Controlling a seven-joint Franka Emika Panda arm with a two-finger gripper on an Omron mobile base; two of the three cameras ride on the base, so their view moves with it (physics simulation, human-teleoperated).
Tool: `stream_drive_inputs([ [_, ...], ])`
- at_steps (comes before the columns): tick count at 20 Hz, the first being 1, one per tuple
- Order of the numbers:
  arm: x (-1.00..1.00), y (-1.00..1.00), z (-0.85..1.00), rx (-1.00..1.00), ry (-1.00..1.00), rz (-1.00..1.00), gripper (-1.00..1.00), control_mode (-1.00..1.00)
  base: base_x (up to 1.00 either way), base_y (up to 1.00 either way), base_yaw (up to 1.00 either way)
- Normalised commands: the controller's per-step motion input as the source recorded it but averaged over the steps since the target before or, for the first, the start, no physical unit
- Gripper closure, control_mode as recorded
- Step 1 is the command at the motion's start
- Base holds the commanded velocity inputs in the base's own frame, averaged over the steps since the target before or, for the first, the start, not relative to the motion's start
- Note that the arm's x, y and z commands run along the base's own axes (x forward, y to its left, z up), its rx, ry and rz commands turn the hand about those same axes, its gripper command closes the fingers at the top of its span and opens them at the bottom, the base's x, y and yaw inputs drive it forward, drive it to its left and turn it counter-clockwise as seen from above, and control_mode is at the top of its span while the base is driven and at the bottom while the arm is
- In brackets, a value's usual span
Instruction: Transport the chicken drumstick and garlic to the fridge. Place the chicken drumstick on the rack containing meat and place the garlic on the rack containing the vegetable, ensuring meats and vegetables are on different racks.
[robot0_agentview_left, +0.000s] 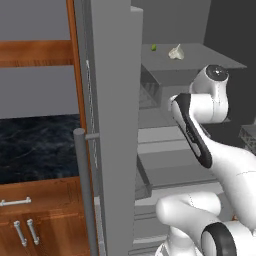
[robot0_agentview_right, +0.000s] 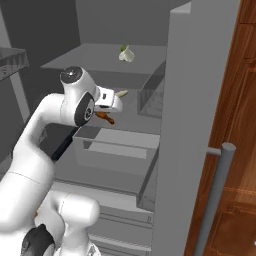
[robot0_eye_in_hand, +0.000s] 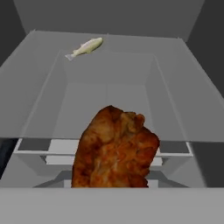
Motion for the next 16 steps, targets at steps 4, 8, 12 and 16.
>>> stream_drive_inputs([
  [4, 0.99, -0.23, -0.40, 0.01, 0.07, 0.00, 1.00, -1.00, 0.00, 0.00, 0.00],
  [8, 0.69, -0.33, -0.31, 0.05, 0.10, 0.03, 1.00, -1.00, 0.00, 0.00, 0.00],
  [12, 0.67, -0.22, -0.40, 0.01, 0.07, 0.05, 1.00, -1.00, 0.00, 0.00, 0.00],
  [16, 0.65, -0.12, -0.47, 0.00, 0.04, 0.05, 1.00, -1.00, 0.00, 0.00, 0.00],
])
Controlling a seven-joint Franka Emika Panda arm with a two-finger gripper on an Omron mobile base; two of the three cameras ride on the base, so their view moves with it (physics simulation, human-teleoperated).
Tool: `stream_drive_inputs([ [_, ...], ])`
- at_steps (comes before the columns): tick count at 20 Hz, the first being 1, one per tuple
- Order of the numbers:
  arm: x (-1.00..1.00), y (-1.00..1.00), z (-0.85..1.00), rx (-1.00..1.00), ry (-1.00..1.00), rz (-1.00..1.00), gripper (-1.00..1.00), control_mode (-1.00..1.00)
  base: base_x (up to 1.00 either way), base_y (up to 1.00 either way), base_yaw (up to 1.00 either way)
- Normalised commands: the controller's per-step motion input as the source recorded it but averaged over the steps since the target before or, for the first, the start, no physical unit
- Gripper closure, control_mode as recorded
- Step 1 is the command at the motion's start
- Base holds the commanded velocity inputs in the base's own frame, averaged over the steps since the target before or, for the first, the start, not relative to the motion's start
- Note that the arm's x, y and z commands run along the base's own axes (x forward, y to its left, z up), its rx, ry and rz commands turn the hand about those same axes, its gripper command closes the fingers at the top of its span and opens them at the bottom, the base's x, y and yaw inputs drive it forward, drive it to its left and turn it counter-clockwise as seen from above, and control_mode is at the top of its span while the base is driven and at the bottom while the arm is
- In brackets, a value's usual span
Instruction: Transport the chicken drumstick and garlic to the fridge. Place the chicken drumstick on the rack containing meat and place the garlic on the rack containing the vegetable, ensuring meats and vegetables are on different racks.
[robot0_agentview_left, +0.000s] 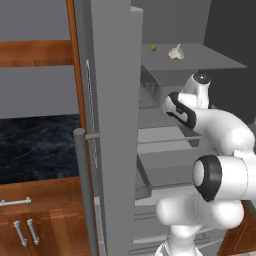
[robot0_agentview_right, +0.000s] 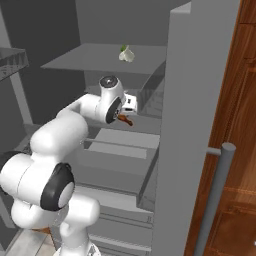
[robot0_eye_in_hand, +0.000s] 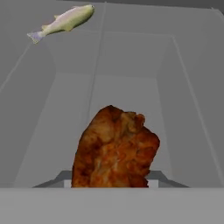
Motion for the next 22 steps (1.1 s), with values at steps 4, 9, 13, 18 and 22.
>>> stream_drive_inputs([
  [4, 0.71, -0.12, -0.43, 0.00, 0.04, 0.03, 1.00, -1.00, 0.00, 0.00, 0.00],
  [9, 0.61, -0.11, -0.45, 0.00, 0.04, 0.02, 1.00, -1.00, 0.00, 0.00, 0.00],
  [13, 0.53, -0.07, -0.46, 0.00, 0.08, 0.01, 1.00, -1.00, 0.00, 0.00, 0.00],
  [18, 0.31, 0.00, -0.43, 0.00, 0.06, 0.00, -1.00, -1.00, 0.00, 0.00, 0.00],
  [22, 0.01, 0.00, 0.00, 0.00, 0.00, 0.00, -1.00, -1.00, 0.00, 0.00, 0.00],
])
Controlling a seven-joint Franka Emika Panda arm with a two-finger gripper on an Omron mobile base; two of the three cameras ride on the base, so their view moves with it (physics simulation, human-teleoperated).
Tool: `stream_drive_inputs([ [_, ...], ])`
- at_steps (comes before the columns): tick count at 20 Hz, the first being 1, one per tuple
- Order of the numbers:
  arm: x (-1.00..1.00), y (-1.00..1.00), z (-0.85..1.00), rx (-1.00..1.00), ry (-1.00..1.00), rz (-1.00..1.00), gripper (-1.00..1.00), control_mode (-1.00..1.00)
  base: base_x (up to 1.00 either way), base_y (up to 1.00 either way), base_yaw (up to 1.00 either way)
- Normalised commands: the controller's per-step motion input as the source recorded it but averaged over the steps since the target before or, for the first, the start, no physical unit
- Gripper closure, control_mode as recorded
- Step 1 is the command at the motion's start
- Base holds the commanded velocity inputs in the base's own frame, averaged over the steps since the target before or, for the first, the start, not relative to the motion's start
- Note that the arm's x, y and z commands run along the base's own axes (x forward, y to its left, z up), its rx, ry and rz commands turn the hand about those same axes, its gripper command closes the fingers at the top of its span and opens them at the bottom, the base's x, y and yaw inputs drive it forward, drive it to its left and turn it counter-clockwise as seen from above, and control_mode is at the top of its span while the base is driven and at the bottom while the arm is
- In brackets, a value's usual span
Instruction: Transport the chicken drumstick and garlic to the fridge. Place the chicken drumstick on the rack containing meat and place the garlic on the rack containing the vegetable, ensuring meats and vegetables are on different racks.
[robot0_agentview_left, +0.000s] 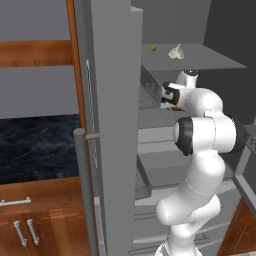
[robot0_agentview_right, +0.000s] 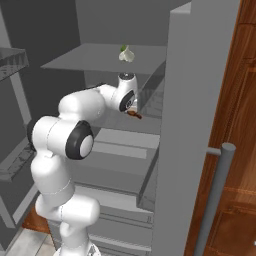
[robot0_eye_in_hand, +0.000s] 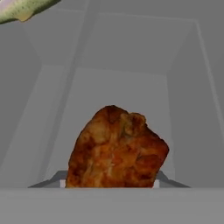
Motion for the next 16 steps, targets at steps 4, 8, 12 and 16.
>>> stream_drive_inputs([
  [4, 0.00, 0.00, 0.00, 0.00, -0.08, 0.00, -1.00, -1.00, 0.00, 0.00, 0.00],
  [8, -0.03, 0.00, 0.00, 0.00, -0.10, 0.00, -1.00, -1.00, 0.00, 0.00, 0.00],
  [12, -0.59, 0.00, 0.06, -0.02, -0.20, 0.00, -1.00, -1.00, 0.00, 0.00, 0.00],
  [16, -0.81, 0.02, 0.00, -0.06, -0.27, 0.00, -1.00, -1.00, 0.00, 0.00, 0.00],
])
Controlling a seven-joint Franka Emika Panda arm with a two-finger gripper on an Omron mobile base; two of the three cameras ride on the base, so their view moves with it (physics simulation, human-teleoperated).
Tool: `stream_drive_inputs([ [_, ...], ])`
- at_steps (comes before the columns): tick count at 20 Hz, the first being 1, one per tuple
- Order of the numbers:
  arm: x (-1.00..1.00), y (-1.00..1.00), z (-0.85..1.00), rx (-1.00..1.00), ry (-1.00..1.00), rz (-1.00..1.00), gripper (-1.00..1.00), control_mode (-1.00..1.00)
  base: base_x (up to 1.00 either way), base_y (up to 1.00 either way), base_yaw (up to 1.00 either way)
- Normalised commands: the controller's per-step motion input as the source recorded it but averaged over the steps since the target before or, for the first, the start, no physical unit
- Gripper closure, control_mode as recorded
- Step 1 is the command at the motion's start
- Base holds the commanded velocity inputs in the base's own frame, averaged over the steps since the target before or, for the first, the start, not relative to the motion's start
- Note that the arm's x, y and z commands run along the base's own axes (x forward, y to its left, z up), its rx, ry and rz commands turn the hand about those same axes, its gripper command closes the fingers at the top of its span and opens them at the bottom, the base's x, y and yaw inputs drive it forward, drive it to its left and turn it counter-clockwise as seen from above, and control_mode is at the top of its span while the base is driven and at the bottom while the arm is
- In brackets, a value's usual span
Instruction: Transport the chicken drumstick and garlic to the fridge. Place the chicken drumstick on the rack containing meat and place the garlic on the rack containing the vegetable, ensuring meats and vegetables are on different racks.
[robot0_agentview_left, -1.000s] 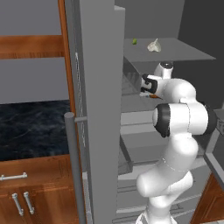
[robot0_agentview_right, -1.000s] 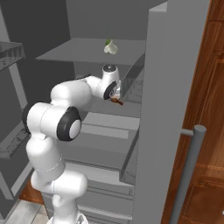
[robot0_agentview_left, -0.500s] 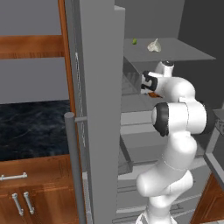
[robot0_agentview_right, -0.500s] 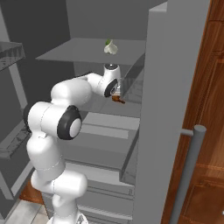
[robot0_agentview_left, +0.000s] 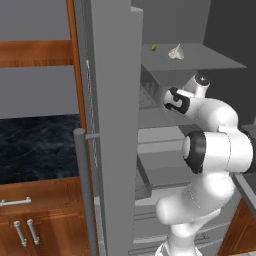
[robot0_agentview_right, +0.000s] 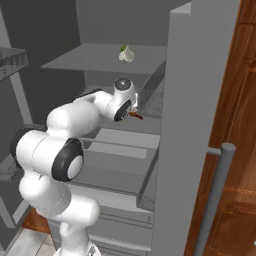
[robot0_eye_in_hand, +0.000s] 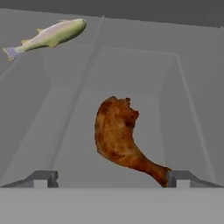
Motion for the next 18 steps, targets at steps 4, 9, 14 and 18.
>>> stream_drive_inputs([
  [4, -0.88, 0.04, 0.38, -0.05, -0.26, 0.00, -1.00, -1.00, 0.00, 0.00, 0.00],
  [9, -1.00, 0.03, 0.98, -0.03, -0.08, 0.01, -1.00, -1.00, 0.00, 0.00, 0.00],
  [14, -1.00, 0.10, 1.00, 0.00, 0.05, 0.00, -1.00, -1.00, 0.00, 0.00, 0.00],
  [18, -1.00, 0.37, 0.88, 0.06, 0.33, 0.00, -1.00, -1.00, 0.00, 0.00, 0.00],
])
